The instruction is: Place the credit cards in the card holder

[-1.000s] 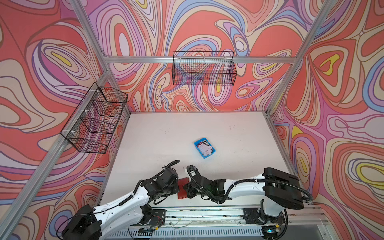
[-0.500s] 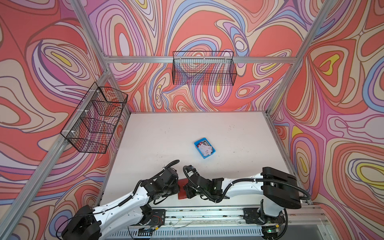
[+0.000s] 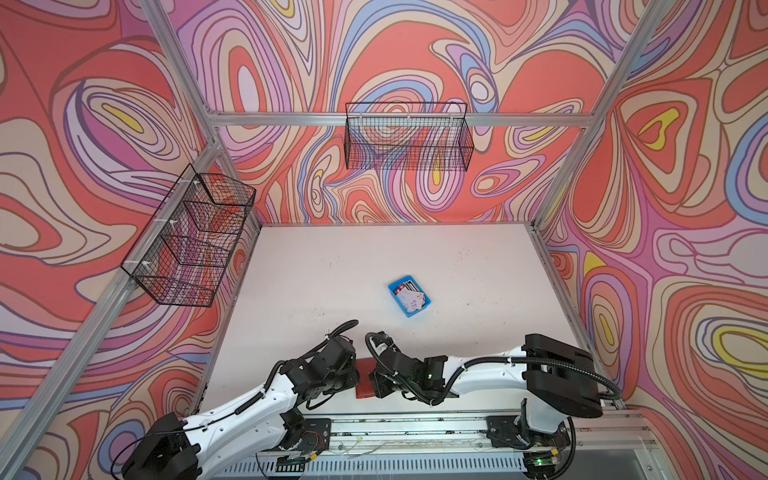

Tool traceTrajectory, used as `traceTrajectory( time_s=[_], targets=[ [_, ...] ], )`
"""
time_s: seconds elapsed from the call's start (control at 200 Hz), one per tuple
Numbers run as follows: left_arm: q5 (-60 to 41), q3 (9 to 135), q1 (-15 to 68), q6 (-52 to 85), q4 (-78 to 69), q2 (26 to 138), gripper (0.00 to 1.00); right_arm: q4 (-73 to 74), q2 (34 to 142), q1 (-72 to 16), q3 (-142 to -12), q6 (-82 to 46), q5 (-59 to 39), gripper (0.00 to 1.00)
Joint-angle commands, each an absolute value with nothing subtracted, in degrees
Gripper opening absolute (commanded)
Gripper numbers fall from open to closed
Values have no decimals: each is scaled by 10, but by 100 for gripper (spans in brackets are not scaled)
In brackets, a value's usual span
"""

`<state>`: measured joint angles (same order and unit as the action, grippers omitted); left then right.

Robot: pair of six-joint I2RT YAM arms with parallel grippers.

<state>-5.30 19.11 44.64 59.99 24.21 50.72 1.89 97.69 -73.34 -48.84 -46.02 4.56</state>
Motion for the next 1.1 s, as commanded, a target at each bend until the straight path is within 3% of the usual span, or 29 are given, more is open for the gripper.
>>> traceTrajectory(
  time_s=[0.0,1.092],
  targets=[
    [-46,198,447,598,257,507,26,-7,979,-739,-503,-453,57,0],
    [-48,199,447,599,256,502,25,-61,999,-739,-535,-448,77,0]
  ],
)
